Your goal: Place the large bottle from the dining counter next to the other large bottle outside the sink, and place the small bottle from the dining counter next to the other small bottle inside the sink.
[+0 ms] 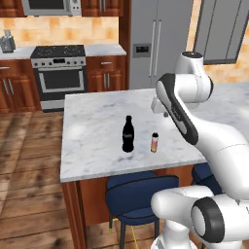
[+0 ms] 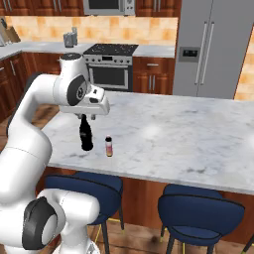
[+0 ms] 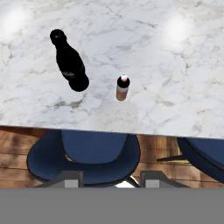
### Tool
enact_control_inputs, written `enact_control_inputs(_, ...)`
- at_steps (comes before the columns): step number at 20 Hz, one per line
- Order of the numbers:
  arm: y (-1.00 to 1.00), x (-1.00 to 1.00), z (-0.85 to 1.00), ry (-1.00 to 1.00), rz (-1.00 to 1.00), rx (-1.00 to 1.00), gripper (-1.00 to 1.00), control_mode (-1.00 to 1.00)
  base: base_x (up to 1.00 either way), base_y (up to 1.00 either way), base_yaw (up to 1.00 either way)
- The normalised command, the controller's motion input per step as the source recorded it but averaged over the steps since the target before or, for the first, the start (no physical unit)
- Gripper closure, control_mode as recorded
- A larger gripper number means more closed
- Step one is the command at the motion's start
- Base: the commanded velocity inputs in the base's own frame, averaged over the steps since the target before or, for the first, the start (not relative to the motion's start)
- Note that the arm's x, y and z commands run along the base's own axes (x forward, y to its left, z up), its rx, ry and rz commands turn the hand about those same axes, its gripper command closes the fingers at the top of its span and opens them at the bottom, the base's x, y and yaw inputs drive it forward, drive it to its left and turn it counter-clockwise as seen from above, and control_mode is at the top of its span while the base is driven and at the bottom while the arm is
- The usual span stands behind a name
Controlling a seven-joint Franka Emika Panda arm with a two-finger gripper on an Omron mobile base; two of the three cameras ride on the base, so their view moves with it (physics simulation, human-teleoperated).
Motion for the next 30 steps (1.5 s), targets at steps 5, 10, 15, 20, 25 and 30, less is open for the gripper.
enact_control_inputs(5,0.00,0.00,0.00,0.00,0.00,0.00,-1.00,1.00,0.01,0.01,0.00)
enact_control_inputs(10,0.00,0.00,0.00,0.00,0.00,0.00,-1.00,1.00,0.08,0.73,-0.01)
enact_control_inputs(15,0.00,0.00,0.00,0.00,0.00,0.00,-1.00,1.00,0.20,0.48,-0.01)
enact_control_inputs(20,0.00,0.00,0.00,0.00,0.00,0.00,-1.00,1.00,0.77,-0.01,0.00)
enact_control_inputs(25,0.00,0.00,0.00,0.00,0.00,0.00,-1.00,1.00,0.84,-0.32,0.07)
enact_control_inputs(30,0.00,0.00,0.00,0.00,0.00,0.00,-1.00,-1.00,0.19,-0.09,0.01)
